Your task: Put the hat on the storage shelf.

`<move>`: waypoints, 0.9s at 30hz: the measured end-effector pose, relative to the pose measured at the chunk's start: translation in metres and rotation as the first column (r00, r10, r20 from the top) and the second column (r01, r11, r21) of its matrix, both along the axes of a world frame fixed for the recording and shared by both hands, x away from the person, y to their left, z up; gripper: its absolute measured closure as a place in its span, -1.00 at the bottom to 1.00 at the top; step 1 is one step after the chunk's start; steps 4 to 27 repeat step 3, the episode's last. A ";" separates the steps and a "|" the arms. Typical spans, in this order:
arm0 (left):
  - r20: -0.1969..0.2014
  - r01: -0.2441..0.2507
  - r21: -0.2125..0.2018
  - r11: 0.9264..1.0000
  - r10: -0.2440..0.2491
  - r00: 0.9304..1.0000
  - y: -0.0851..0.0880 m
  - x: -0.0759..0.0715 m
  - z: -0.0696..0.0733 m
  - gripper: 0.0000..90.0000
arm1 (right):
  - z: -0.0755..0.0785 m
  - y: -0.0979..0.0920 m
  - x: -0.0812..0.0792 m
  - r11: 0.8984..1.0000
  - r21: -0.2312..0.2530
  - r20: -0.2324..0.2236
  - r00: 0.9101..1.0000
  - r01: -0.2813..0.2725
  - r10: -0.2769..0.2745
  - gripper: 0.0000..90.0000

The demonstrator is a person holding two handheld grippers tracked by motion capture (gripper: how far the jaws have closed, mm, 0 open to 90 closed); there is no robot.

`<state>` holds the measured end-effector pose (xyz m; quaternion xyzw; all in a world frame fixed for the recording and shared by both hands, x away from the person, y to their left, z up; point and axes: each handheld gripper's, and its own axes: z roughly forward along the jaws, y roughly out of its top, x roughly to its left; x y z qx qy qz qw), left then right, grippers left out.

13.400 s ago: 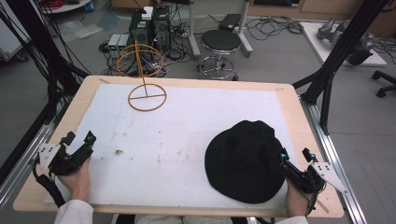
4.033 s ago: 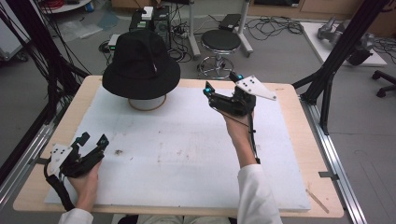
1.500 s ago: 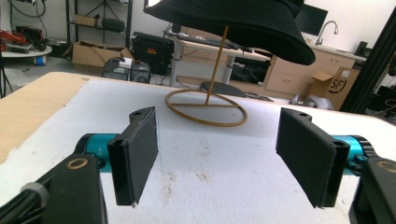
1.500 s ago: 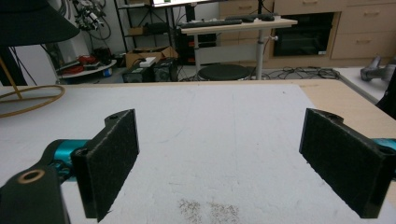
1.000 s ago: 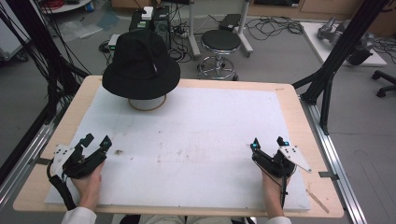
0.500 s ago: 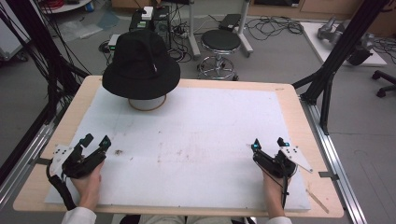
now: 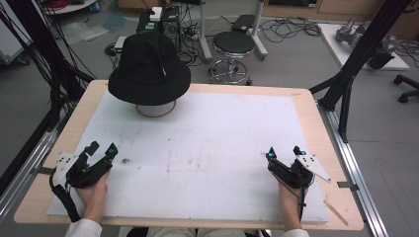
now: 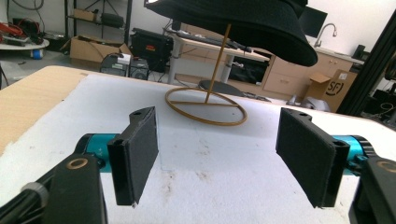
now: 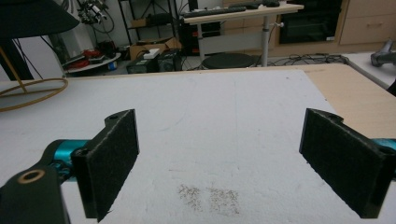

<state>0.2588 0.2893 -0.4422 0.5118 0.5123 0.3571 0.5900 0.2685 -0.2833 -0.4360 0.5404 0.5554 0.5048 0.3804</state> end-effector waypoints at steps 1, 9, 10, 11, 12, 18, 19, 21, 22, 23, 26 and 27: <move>0.000 0.000 0.001 1.000 0.000 1.000 0.000 0.000 0.000 -0.34 | 0.000 0.000 0.000 1.000 0.002 -0.003 1.000 0.000 0.000 -0.75; 0.000 0.000 0.002 1.000 0.000 1.000 0.000 0.000 0.000 -0.34 | 0.000 -0.001 0.000 1.000 -0.003 0.001 1.000 0.001 -0.001 -0.75; 0.000 0.000 0.002 1.000 0.000 1.000 0.000 0.000 0.000 -0.34 | 0.000 -0.001 0.000 1.000 -0.003 0.001 1.000 0.001 -0.001 -0.75; 0.000 0.000 0.002 1.000 0.000 1.000 0.000 0.000 0.000 -0.34 | 0.000 -0.001 0.000 1.000 -0.003 0.001 1.000 0.001 -0.001 -0.75; 0.000 0.000 0.002 1.000 0.000 1.000 0.000 0.000 0.000 -0.34 | 0.000 -0.001 0.000 1.000 -0.003 0.001 1.000 0.001 -0.001 -0.75; 0.000 0.000 0.002 1.000 0.000 1.000 0.000 0.000 0.000 -0.34 | 0.000 -0.001 0.000 1.000 -0.003 0.001 1.000 0.001 -0.001 -0.75; 0.000 0.000 0.002 1.000 0.000 1.000 0.000 0.000 0.000 -0.34 | 0.000 -0.001 0.000 1.000 -0.003 0.001 1.000 0.001 -0.001 -0.75; 0.000 0.000 0.002 1.000 0.000 1.000 0.000 0.000 0.000 -0.34 | 0.000 -0.001 0.000 1.000 -0.003 0.001 1.000 0.001 -0.001 -0.75; 0.000 0.000 0.002 1.000 0.000 1.000 0.000 0.000 0.000 -0.34 | 0.000 -0.001 0.000 1.000 -0.003 0.001 1.000 0.001 -0.001 -0.75; 0.000 0.000 0.002 1.000 0.000 1.000 0.000 0.000 0.000 -0.34 | 0.000 -0.001 0.000 1.000 -0.003 0.001 1.000 0.001 -0.001 -0.75; 0.000 0.000 0.002 1.000 0.000 1.000 0.000 0.000 0.000 -0.34 | 0.000 -0.001 0.000 1.000 -0.003 0.001 1.000 0.001 -0.001 -0.75; 0.000 0.000 0.002 1.000 0.000 1.000 0.000 0.000 0.000 -0.34 | 0.000 -0.001 0.000 1.000 -0.003 0.001 1.000 0.001 -0.001 -0.75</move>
